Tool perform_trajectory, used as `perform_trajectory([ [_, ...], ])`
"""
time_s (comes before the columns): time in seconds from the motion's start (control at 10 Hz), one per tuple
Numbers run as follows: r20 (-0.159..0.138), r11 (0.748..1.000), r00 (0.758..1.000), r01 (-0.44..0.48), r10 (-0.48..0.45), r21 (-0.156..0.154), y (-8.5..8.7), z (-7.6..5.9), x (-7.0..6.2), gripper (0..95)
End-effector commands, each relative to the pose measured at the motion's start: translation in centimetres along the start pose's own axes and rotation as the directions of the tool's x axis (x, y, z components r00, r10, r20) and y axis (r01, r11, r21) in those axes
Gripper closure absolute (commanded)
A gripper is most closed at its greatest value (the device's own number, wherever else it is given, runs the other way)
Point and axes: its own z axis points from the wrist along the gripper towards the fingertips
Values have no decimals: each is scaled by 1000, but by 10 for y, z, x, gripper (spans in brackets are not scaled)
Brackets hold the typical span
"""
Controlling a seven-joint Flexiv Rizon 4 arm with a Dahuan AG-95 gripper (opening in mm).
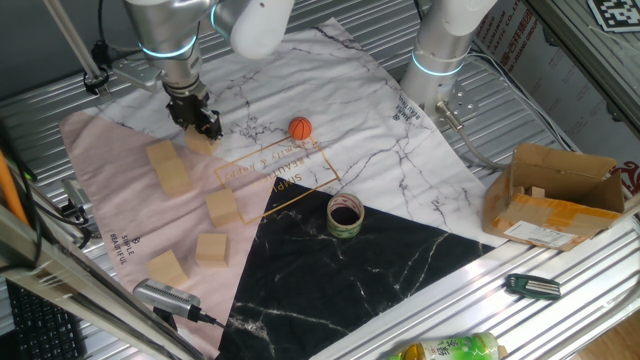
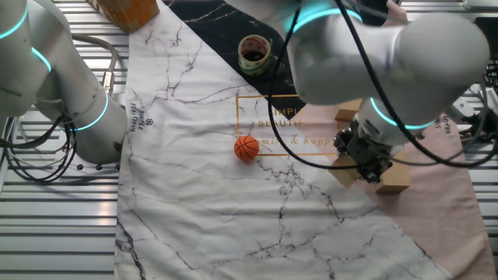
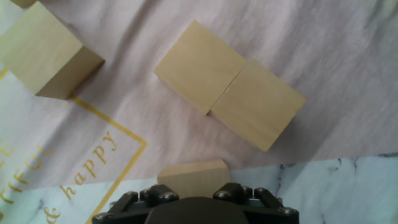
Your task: Stack the blocks into a pyramid shape
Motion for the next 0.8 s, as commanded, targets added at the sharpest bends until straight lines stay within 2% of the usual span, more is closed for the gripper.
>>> perform_trajectory([
  [0.1, -1, 1000, 1000, 5, -5, -10, -3, -6, -8, 950],
  [0.4, -5, 1000, 1000, 12, -12, -10, -5, -16, -17, 950],
  [0.6, -19, 1000, 1000, 15, -16, -13, -5, -31, -30, 950],
  [0.8, -11, 999, 999, 53, -53, -10, -5, -41, -43, 950],
])
